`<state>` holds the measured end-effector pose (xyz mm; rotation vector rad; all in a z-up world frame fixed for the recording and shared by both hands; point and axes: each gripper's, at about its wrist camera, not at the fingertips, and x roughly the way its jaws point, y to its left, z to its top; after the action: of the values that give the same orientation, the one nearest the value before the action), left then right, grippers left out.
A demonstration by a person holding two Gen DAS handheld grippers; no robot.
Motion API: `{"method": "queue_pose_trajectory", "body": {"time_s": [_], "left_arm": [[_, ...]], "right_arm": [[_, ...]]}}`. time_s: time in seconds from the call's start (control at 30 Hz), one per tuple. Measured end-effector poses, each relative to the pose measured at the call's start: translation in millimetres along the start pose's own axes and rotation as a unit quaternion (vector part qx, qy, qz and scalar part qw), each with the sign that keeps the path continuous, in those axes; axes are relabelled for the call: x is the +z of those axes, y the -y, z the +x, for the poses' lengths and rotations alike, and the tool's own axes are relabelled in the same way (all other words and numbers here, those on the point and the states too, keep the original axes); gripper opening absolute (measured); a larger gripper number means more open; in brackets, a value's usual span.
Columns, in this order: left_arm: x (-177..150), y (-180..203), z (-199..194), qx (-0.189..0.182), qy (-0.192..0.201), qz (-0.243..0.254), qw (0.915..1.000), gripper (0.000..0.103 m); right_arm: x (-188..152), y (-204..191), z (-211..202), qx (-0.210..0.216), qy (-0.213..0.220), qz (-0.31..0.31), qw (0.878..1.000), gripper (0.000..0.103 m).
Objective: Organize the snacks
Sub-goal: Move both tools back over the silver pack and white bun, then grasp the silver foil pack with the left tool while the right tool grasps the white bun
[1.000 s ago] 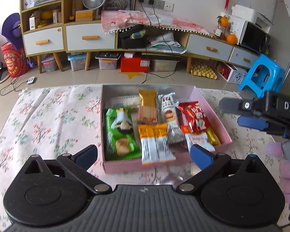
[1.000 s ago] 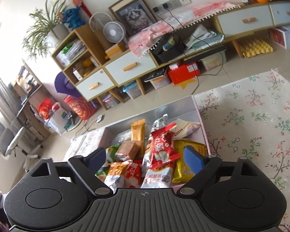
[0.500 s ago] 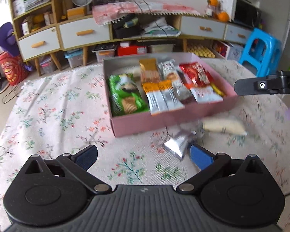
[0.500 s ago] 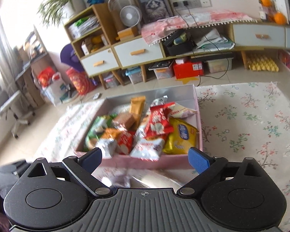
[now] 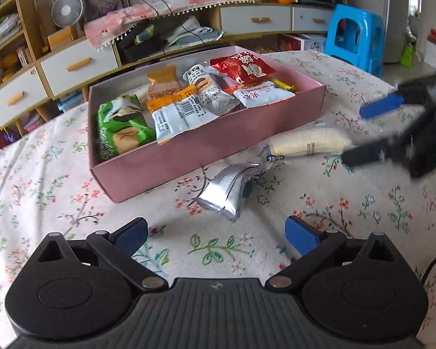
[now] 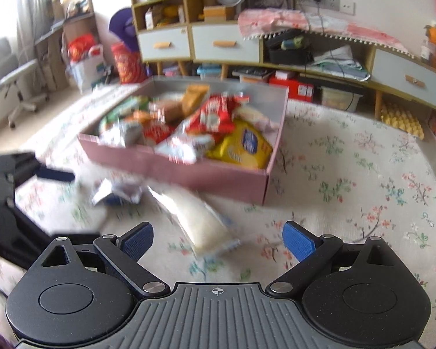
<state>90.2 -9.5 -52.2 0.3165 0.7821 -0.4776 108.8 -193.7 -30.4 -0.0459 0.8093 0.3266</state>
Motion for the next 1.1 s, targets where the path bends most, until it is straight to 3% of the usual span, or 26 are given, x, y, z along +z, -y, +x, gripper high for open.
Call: {"method": "queue_pose_trajectory", "body": {"time_s": [0.17,0.3,0.87,1.1], "left_arm": [[1.6,1.6,4.7,-0.009,0.006,-0.01,0.9999,0.101],[5.5,3.2,9.0,-0.015,0.01,-0.016,0.9997,0.1],[14.0,0.7,5.9,-0.019,0.02,-0.029,0.9992,0.053],[16.9,-1.4,4.9,-0.015,0.013,-0.034,0.9992,0.044]], "right_arm": [[-12.7,3.3,13.2,-0.001,-0.024,-0.025,0.999,0.098],[-15.2,4.4,14.7,0.001,-0.011,-0.029,1.0,0.103],[-6.2,3.5,24.2,-0.007,-0.004,-0.022,1.0,0.103],[-2.1,0.6,27.7,-0.006,-0.005,-0.025,1.0,0.103]]}}
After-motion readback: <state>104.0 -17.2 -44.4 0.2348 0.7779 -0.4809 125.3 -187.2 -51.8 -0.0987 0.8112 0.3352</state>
